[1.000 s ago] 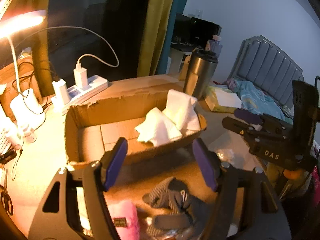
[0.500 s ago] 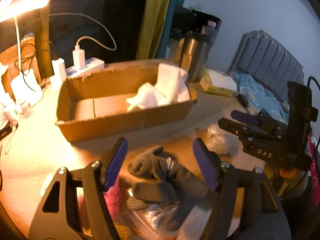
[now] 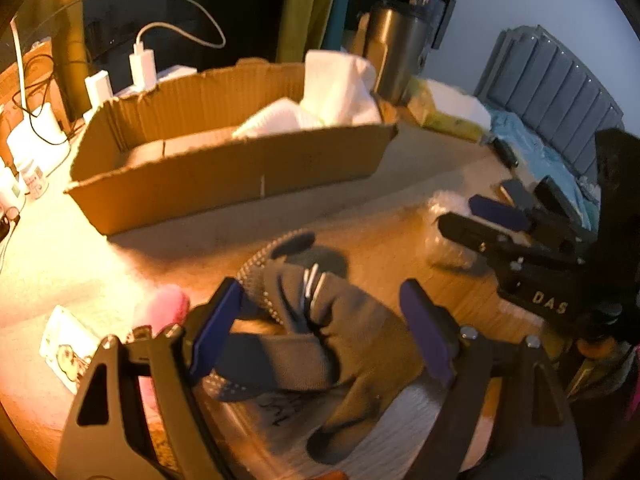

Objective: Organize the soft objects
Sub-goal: 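Grasp the gray glove with the left gripper while the right gripper grasps the bubble-wrapped bundle, then lift the gray glove and bubble-wrapped bundle and carry both over the box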

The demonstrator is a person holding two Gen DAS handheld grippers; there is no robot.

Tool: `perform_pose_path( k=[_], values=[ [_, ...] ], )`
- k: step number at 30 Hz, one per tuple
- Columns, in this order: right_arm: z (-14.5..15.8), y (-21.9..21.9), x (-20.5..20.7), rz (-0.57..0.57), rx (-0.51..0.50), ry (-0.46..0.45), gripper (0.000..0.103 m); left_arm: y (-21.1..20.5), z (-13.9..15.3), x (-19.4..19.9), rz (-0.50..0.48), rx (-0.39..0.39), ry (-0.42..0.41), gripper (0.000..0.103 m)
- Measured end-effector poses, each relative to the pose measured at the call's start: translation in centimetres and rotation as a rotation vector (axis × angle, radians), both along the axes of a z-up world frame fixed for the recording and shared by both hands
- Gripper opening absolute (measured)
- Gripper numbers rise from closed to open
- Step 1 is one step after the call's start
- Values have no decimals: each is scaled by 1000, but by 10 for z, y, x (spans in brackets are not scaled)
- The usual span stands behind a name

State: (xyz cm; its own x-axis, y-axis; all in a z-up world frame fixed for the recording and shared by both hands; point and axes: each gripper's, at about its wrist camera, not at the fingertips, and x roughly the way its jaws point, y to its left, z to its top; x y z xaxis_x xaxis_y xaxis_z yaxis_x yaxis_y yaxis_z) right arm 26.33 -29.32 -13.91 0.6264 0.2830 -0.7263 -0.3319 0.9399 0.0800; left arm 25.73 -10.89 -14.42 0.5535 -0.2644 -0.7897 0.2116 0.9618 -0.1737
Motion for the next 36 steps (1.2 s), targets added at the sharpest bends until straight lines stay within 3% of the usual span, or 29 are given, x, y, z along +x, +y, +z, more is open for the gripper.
perform_pose_path(
  k=[6, 8, 11, 13, 14, 16, 18, 27, 36],
  values=[
    [-4, -6, 4, 10, 17, 12, 57, -9, -9, 1, 9, 47, 12, 82],
    [-6, -8, 5, 8, 17, 16, 62, -14, -11, 2, 8, 76, 7, 82],
    [-11, -10, 9, 0, 22, 44, 63, -21, -15, 2, 4, 114, 0, 81],
    [-11, -11, 10, 4, 35, 48, 63, -24, -17, 2, -6, 122, 2, 76],
    [-11, -11, 10, 11, 38, 47, 63, -26, -19, 2, -11, 124, 3, 67],
    [-12, -10, 11, 17, 39, 47, 63, -30, -22, 3, -18, 132, 13, 65],
    [-12, -10, 11, 23, 41, 50, 61, -32, -23, 4, -23, 138, 12, 56],
    [-10, -10, 8, 42, 55, 35, 50, -34, -18, 3, -37, 100, 9, 37],
    [-4, -10, 0, 44, 68, 24, 50, -31, 0, -6, -48, 62, -38, 36]
  ],
)
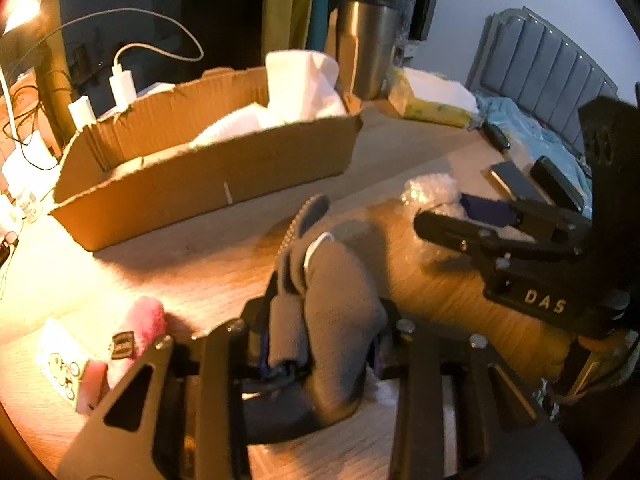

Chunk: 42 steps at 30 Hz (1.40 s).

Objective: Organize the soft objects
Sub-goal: 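Lift the gray glove and bubble-wrapped bundle and carry both over the box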

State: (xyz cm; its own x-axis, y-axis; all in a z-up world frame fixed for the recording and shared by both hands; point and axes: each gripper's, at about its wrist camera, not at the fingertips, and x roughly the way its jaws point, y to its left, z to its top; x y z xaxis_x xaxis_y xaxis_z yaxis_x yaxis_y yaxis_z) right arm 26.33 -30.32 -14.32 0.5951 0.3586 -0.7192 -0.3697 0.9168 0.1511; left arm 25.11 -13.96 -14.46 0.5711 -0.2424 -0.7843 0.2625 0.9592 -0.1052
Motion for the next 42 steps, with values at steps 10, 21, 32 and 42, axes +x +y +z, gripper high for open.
perform_pose_path(
  k=[10, 21, 32, 42],
  values=[
    [17, 17, -10, 27, -11, -36, 50, 24, 21, -10, 30, -51, -56, 36],
    [38, 50, -15, 77, -27, -76, 50, 70, 42, -18, 94, -90, -118, 36],
    [58, 93, -8, 114, -48, -114, 50, 115, 61, -16, 137, -120, -180, 36],
    [74, 127, 8, 150, -62, -150, 50, 144, 81, 1, 163, -131, -241, 36]
  ],
)
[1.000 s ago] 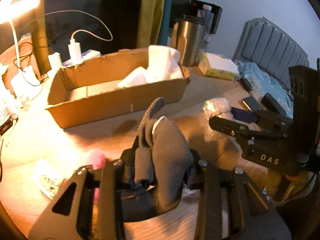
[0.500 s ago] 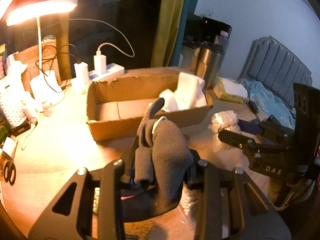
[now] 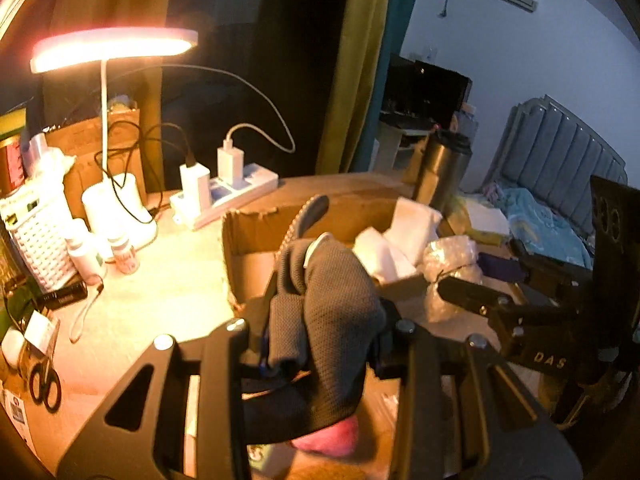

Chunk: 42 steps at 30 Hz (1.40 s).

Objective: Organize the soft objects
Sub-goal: 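Lift the gray glove and bubble-wrapped bundle and carry both over the box, then lower the bubble-wrapped bundle and gray glove into the box and open both grippers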

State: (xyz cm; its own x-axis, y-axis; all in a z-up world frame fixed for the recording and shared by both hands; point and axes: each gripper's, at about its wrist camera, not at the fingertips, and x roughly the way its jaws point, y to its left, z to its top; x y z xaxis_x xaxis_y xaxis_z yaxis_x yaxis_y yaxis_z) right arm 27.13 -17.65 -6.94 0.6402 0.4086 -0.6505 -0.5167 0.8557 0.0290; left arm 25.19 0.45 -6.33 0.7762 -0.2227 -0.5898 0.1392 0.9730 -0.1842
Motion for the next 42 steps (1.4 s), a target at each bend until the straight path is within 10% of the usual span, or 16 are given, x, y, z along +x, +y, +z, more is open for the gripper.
perform_pose_path(
  k=[42],
  values=[
    [-31, 53, 92, 100, 25, 86, 50, 24, -59, 99, 18, -45, 165, 42]
  ],
)
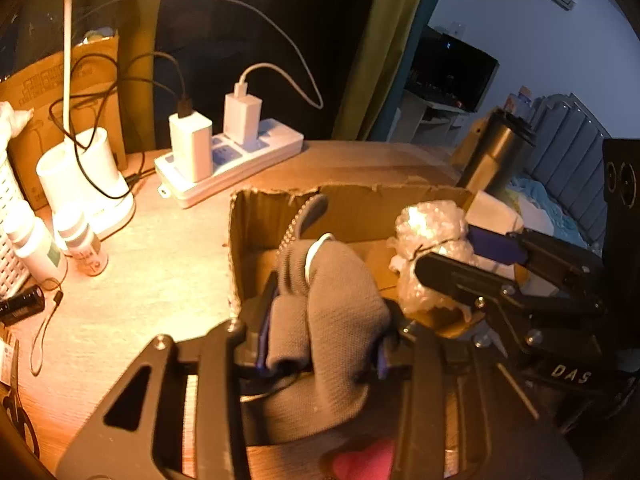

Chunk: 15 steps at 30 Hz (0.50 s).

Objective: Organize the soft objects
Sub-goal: 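Lower the bubble-wrapped bundle and gray glove into the box and open both grippers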

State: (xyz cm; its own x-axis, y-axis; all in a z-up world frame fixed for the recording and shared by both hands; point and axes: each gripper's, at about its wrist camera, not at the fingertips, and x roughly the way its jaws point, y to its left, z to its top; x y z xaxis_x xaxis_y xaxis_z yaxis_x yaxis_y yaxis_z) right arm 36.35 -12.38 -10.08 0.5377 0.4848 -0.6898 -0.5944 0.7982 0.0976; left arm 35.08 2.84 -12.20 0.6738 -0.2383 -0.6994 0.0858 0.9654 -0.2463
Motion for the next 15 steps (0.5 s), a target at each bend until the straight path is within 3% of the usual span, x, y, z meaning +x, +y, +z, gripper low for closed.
perform_pose_path(
  k=[3, 10, 15],
  values=[
    [0, 0, 0, 4, 4, 6, 50, -1, -2, 2, 1, 2, 11, 52],
    [3, 2, -3, 9, -6, -2, 52, 4, -1, -3, 9, -5, 7, 53],
    [7, 3, -6, 15, 4, -2, 65, 7, 5, -11, 15, -1, -8, 61]
  ],
)
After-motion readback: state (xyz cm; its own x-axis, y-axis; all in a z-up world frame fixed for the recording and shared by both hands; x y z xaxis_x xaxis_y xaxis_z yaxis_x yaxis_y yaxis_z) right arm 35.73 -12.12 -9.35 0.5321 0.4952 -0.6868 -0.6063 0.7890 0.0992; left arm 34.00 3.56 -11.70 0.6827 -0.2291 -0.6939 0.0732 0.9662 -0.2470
